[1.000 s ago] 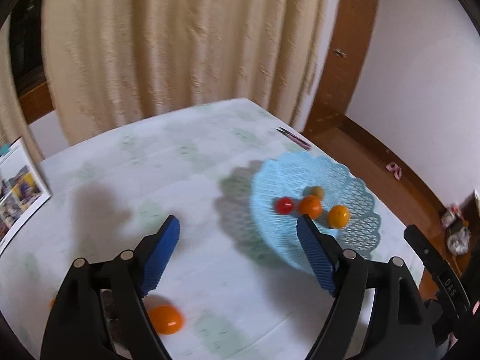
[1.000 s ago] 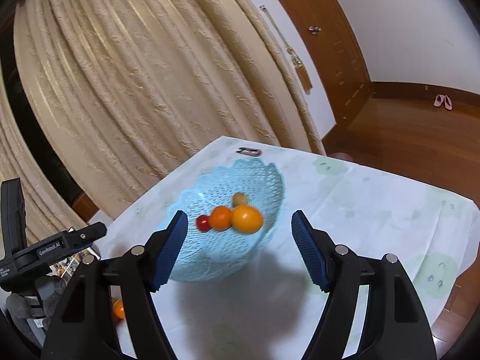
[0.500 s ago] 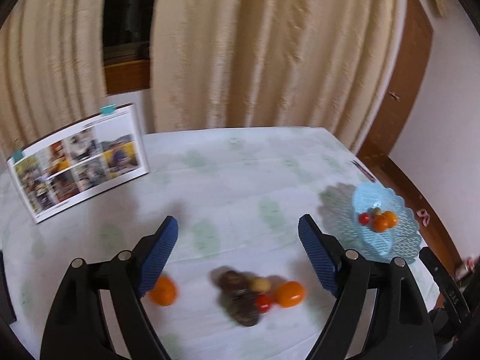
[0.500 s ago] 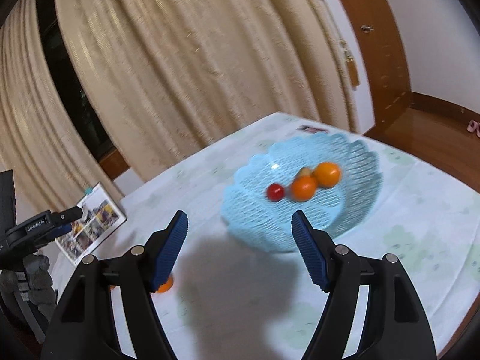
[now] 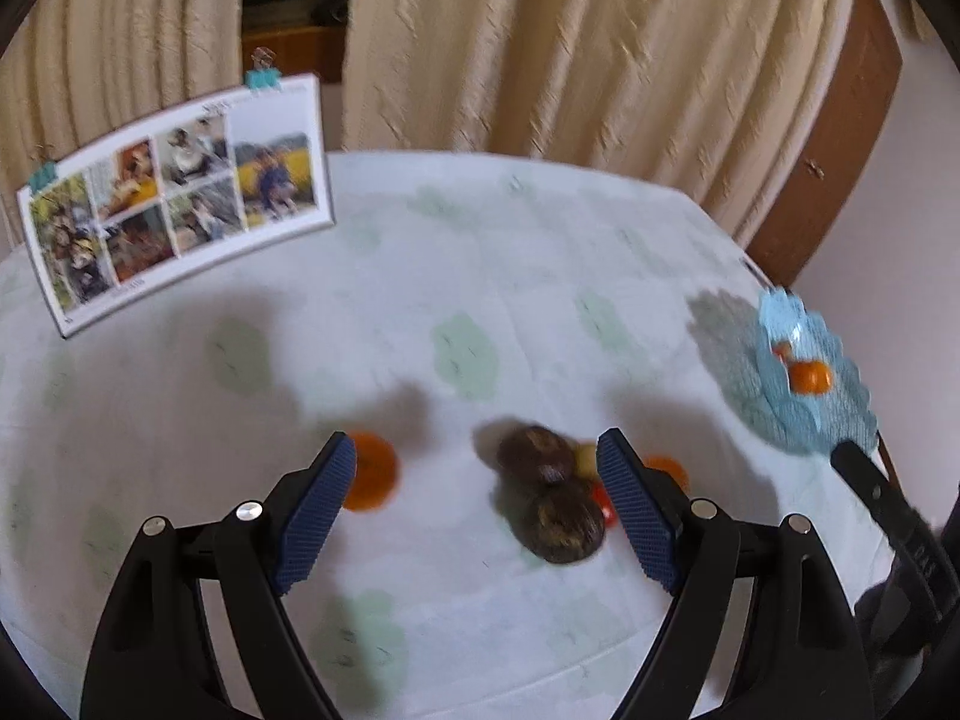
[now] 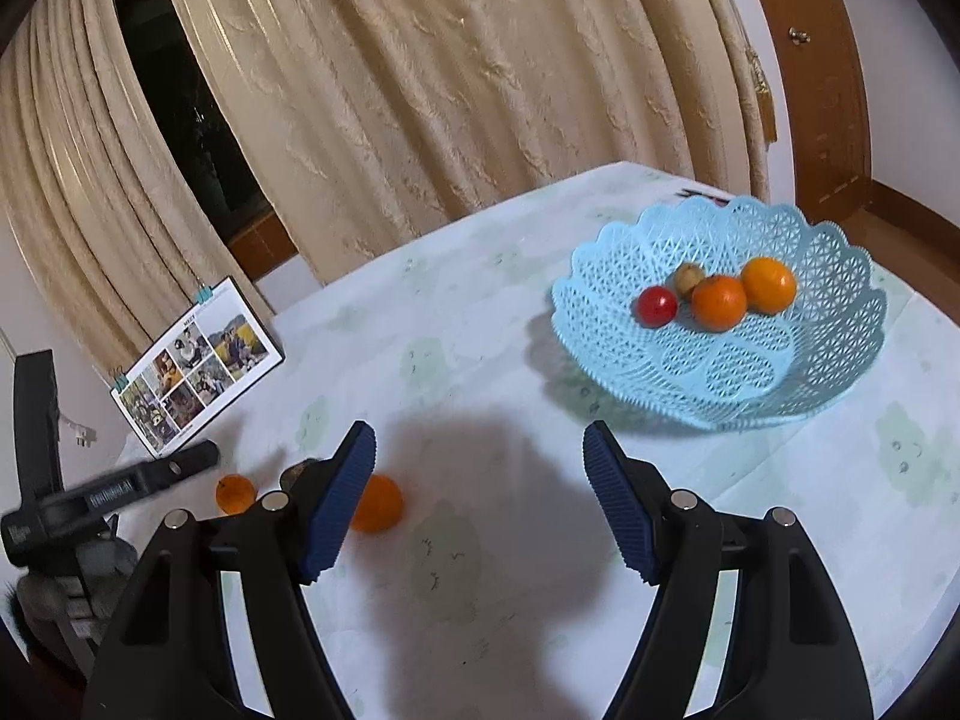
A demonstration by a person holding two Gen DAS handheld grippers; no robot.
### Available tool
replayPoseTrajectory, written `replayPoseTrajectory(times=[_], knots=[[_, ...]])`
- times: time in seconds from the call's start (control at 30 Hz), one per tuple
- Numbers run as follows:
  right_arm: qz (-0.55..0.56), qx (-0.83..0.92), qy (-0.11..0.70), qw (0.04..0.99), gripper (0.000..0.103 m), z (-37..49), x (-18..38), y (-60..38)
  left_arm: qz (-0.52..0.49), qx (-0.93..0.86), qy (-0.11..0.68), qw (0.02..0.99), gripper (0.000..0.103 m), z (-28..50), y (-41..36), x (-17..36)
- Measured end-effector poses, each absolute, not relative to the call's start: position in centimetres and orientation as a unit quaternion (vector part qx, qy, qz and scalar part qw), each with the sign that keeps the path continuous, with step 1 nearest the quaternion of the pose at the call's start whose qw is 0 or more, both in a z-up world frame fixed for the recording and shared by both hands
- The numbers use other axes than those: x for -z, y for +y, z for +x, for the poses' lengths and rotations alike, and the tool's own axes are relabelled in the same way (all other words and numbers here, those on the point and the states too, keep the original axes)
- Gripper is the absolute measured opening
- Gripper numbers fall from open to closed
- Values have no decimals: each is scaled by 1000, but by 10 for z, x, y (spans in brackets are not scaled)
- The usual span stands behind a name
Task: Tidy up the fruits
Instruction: 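Move both open grippers back toward the remaining fruit pile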
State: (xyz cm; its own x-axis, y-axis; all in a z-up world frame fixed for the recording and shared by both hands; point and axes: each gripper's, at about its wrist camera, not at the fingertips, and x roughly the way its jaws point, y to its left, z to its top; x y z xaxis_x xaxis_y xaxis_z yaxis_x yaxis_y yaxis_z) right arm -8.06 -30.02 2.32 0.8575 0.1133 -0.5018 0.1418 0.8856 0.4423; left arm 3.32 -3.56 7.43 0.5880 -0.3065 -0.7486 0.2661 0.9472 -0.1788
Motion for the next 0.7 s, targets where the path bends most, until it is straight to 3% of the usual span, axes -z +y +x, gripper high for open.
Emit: replayPoseTrajectory(times=[0.4, 0.7], knots=[[241, 1, 281, 929, 73, -75, -14, -297, -1, 203, 450, 870, 82, 24, -75, -38], [240, -2, 283, 929, 73, -74, -12, -297, -8, 177, 471, 864, 82, 35, -63, -20]])
